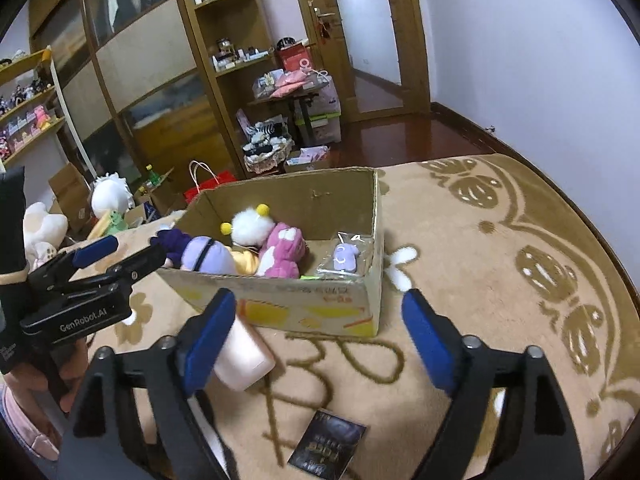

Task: Organize soft objects
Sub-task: 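Move the left tool to the pink-swirl cake plush while the right tool approaches the black tissue pack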

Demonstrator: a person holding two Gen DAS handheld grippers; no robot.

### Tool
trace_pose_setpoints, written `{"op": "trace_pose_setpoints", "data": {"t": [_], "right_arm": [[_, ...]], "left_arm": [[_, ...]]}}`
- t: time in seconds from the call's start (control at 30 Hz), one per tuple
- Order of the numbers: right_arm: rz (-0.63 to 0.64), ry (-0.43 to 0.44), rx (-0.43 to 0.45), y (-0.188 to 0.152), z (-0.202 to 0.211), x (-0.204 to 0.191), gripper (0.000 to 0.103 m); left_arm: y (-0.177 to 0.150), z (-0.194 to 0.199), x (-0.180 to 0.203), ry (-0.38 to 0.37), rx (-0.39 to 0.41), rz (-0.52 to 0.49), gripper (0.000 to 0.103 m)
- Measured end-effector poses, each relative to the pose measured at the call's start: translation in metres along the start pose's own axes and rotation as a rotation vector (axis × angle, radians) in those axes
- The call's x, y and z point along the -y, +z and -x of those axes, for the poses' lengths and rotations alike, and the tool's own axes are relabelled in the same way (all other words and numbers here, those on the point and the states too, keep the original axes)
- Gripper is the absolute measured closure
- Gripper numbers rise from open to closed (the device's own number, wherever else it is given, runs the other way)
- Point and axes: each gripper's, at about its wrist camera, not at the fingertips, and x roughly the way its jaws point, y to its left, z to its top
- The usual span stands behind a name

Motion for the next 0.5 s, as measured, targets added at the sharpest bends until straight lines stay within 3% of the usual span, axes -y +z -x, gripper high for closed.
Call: {"op": "trace_pose_setpoints", "data": {"t": [0.1, 0.5], "right_arm": [[0.003, -0.011, 0.000, -0.003, 0.010, -0.003, 0.002], [0.006, -0.050, -0.058, -0.029, 0.026, -0.011, 0.000]], "left_arm": [[-0.009, 0.016, 0.004, 0.012, -0.008, -0.029, 0.008], [-0.036, 0.033, 0.011, -0.041, -0.121, -0.011, 0.007]]}}
